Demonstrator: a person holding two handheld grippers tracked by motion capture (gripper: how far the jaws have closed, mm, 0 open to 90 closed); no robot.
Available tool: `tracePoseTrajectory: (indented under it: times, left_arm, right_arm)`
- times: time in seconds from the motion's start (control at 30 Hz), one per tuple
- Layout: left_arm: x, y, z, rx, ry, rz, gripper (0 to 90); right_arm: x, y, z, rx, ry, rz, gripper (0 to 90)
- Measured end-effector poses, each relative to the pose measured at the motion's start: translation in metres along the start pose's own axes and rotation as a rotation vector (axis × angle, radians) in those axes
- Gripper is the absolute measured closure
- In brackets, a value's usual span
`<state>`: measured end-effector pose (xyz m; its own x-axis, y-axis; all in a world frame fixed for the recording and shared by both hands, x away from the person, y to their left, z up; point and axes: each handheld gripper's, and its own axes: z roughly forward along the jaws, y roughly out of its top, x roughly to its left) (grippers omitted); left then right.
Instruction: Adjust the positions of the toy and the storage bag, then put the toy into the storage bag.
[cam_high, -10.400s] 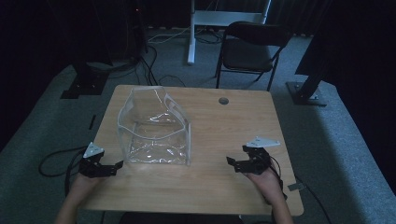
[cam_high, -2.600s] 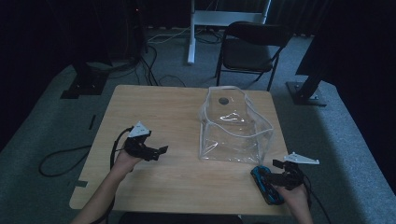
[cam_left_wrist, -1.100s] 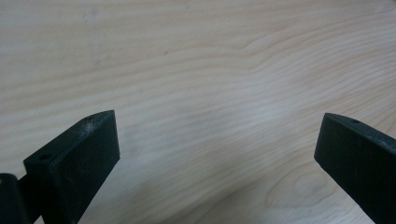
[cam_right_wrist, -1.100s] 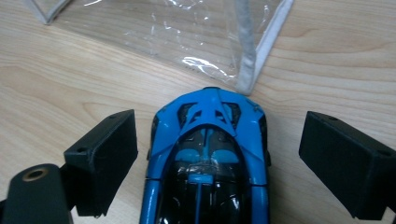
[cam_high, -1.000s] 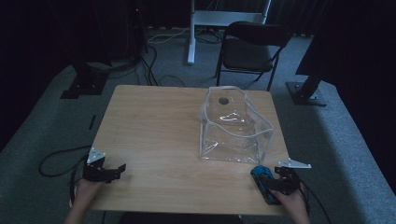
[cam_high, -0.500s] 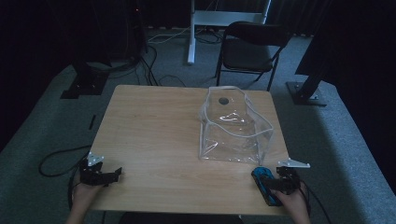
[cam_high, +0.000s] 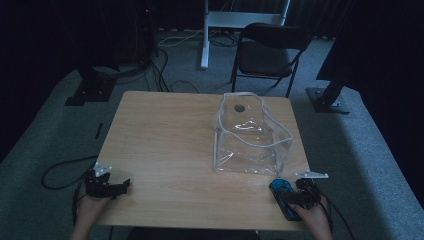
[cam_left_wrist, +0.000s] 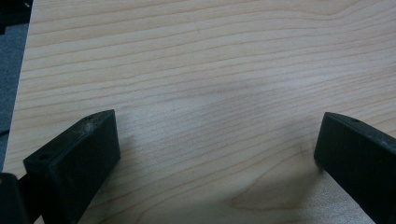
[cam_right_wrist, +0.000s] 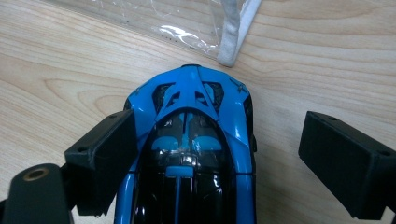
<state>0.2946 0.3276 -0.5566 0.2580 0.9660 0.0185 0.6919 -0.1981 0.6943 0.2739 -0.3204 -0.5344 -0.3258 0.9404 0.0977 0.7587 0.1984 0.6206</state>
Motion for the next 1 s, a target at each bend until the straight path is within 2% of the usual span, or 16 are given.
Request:
tracePoseTrajectory:
  times: [0.1, 0.27, 0.73, 1.0]
  left_arm:
    - [0.0, 0.0, 0.0, -0.001, 0.0, -0.001, 0.7]
    - [0.0, 0.0, 0.0, -0.001, -0.001, 0.0, 0.7]
    - [0.0, 0.0, 0.0, 0.0, 0.0, 0.0, 0.7]
    - [-0.001, 0.0, 0.0, -0.001, 0.004, -0.004, 0.7]
  right_arm:
    - [0.001, -0.001, -0.002, 0.007, 0.0, 0.004, 11.2]
    - [0.001, -0.006, -0.008, -0.005, 0.043, 0.025, 11.2]
    - [0.011, -0.006, 0.007, 0.103, -0.003, -0.043, 11.3]
    - [0.017, -0.005, 0.009, 0.125, -0.056, -0.084, 12.3]
